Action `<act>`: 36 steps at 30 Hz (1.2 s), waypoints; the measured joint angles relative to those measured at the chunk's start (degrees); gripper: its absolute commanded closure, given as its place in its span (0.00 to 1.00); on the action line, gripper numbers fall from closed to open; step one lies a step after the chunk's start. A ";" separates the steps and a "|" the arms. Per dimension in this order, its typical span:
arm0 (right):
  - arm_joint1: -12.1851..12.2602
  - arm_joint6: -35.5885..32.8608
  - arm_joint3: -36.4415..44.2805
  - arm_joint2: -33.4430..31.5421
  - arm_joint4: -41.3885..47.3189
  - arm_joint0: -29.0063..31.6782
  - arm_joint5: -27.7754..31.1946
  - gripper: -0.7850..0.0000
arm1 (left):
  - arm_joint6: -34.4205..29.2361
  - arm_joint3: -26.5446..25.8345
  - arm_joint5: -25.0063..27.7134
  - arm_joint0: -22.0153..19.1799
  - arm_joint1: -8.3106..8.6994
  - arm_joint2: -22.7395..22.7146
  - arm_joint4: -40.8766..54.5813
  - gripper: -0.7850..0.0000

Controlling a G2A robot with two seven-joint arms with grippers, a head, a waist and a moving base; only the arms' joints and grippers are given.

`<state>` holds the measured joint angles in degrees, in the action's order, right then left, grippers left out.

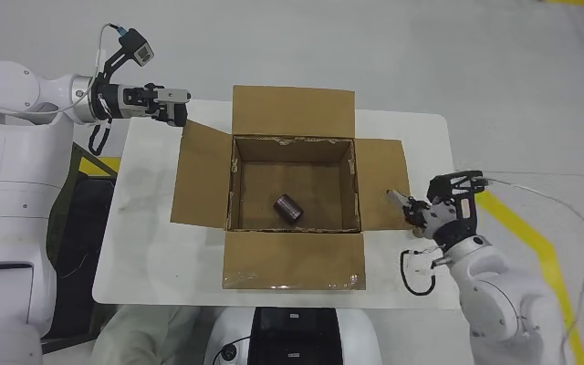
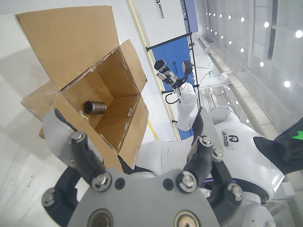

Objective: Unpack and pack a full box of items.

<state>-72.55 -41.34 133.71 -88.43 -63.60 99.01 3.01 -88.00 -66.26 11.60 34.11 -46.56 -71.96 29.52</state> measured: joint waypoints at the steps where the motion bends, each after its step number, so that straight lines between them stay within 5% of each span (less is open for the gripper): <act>1: 0.02 -0.24 -0.08 1.00 -0.40 -0.56 0.68 0.12 | 0.00 0.00 0.00 0.00 0.00 0.00 0.00 0.00; 13: 0.03 -1.74 -4.39 9.96 -1.92 -7.43 4.26 0.00 | 0.00 0.00 0.00 0.00 0.00 0.00 0.00 0.00; 36: 0.19 -0.19 -3.56 8.47 0.68 -6.83 3.50 0.00 | 0.00 0.00 0.00 0.00 0.00 0.00 0.00 0.00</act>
<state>-72.36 -41.54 130.15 -79.96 -62.92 92.18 6.51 -88.00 -66.26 11.60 34.11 -46.56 -71.96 29.52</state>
